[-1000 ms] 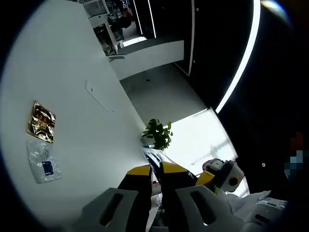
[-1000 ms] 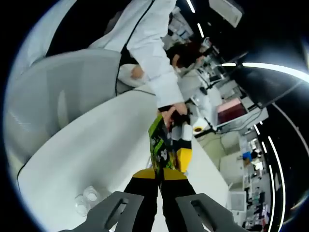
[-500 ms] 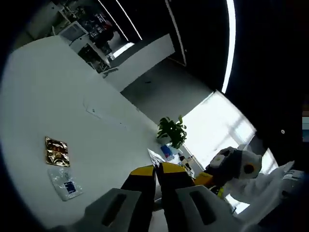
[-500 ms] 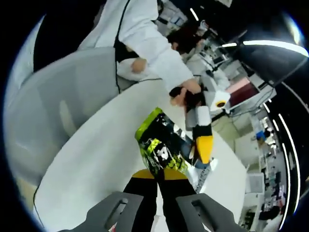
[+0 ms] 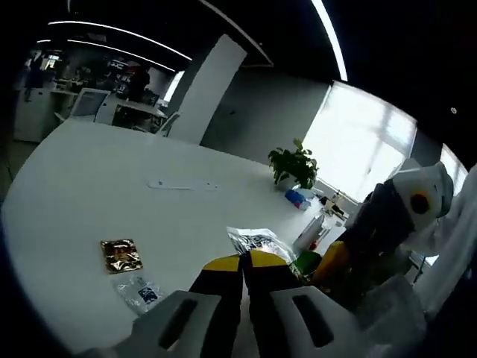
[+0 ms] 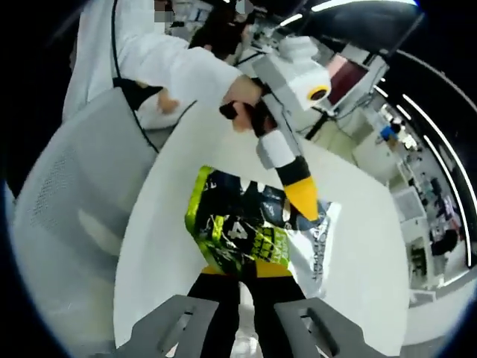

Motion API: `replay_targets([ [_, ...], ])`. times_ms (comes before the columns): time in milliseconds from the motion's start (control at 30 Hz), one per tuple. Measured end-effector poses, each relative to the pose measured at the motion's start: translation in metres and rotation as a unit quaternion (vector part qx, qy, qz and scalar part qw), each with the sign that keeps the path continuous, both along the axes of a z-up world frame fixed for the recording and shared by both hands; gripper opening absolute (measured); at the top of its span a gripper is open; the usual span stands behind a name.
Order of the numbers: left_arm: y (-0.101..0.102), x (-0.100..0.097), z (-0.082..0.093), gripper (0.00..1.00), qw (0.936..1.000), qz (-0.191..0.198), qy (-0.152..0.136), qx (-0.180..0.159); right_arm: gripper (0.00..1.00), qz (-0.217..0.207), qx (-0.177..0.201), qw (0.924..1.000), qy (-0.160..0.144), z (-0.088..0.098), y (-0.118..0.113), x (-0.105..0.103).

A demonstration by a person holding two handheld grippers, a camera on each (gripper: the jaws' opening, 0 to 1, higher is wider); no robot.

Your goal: Arrange the skincare products in the storage area until every visible bottle or jar stands upright without overlapping.

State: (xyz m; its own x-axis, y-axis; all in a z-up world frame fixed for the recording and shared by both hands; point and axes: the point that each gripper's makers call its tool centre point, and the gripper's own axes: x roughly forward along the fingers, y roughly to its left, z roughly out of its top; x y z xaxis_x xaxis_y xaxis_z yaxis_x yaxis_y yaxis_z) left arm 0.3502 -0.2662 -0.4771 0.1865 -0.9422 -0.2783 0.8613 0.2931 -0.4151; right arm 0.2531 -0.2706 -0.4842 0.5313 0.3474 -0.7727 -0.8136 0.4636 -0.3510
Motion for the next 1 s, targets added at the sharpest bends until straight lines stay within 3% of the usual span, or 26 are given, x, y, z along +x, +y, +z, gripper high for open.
replay_targets([
  [133,0.001,-0.005,-0.01,0.0,1.0,0.008,-0.003,0.001,0.0,-0.051,0.036,0.998,-0.004,-0.013,0.002,-0.004],
  [267,0.001,-0.011,-0.03,0.0,0.9995,0.009,-0.019,0.022,0.0,-0.059,0.046,0.9972,-0.003,-0.031,0.005,-0.01],
  [467,0.006,-0.017,-0.065,0.0,0.9988,0.013,-0.009,0.047,0.0,-0.061,0.061,0.9963,0.003,-0.068,0.006,-0.016],
  [667,0.003,-0.021,-0.081,0.0,0.9979,0.016,-0.018,0.06,0.0,-0.068,0.072,0.995,0.014,-0.097,0.006,-0.015],
  [767,0.003,-0.017,-0.09,0.0,0.9972,0.025,-0.019,0.067,0.0,-0.075,0.055,0.9957,0.0,-0.105,0.002,-0.011],
  [1000,0.002,-0.008,-0.104,0.0,0.9948,0.044,-0.03,0.087,0.0,-0.106,0.074,0.9916,0.003,-0.119,-0.005,-0.008],
])
